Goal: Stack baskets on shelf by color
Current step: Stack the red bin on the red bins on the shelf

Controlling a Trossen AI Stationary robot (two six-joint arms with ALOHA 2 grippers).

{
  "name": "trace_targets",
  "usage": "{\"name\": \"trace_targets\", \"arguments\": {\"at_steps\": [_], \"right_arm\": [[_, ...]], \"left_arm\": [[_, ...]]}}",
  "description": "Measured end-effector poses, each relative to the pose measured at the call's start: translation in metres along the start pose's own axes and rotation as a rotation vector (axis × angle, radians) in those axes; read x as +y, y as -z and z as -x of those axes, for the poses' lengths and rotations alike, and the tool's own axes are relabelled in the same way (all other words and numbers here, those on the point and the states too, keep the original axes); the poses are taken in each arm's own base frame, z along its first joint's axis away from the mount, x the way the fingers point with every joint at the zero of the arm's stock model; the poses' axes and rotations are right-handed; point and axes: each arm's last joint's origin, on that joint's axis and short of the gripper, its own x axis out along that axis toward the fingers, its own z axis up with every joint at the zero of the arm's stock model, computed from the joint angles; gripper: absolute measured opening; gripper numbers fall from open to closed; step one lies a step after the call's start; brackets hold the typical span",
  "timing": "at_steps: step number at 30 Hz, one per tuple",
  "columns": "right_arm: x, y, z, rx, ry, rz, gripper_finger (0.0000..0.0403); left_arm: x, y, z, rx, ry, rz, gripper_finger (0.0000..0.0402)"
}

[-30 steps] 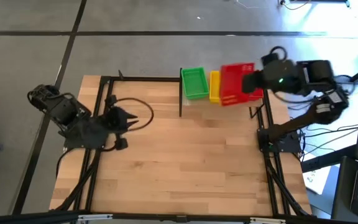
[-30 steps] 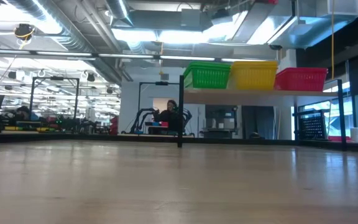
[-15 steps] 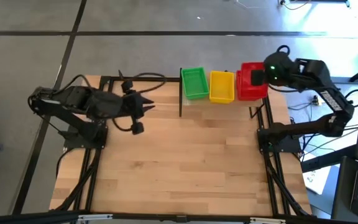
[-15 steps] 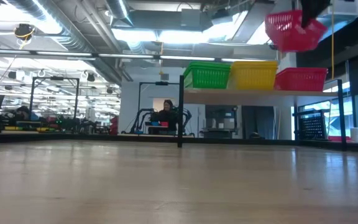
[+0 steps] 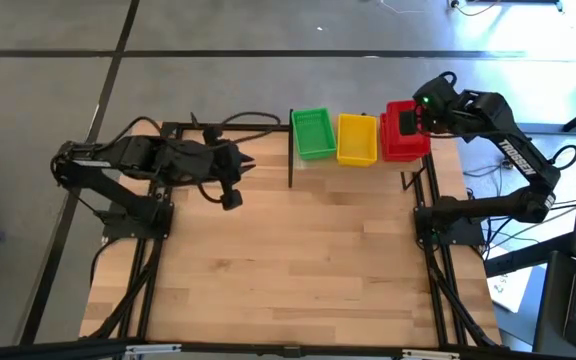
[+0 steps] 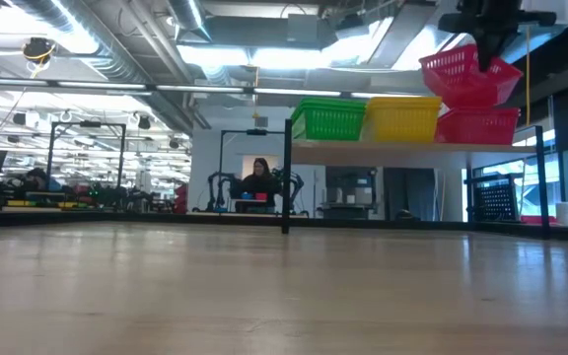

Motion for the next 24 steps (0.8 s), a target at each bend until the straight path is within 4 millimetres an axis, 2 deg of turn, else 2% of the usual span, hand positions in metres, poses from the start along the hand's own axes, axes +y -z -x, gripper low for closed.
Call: {"name": "trace_targets", "arguments": {"at_steps": [12,24], "right_arm": [[-0.0025,-0.0041,-0.0044,0.033,-0.032,0.006,0.0003],[-0.0012,-0.0057,-0.0044,0.020,-0.050,0.018,0.0056]], "left_arm": [[0.0014,-0.0006,0.0012,-0.007,-0.004,0.005,0.0055],[0.0014,-0.0006,0.0012,-0.007,-0.004,0.006,0.0055]]}}
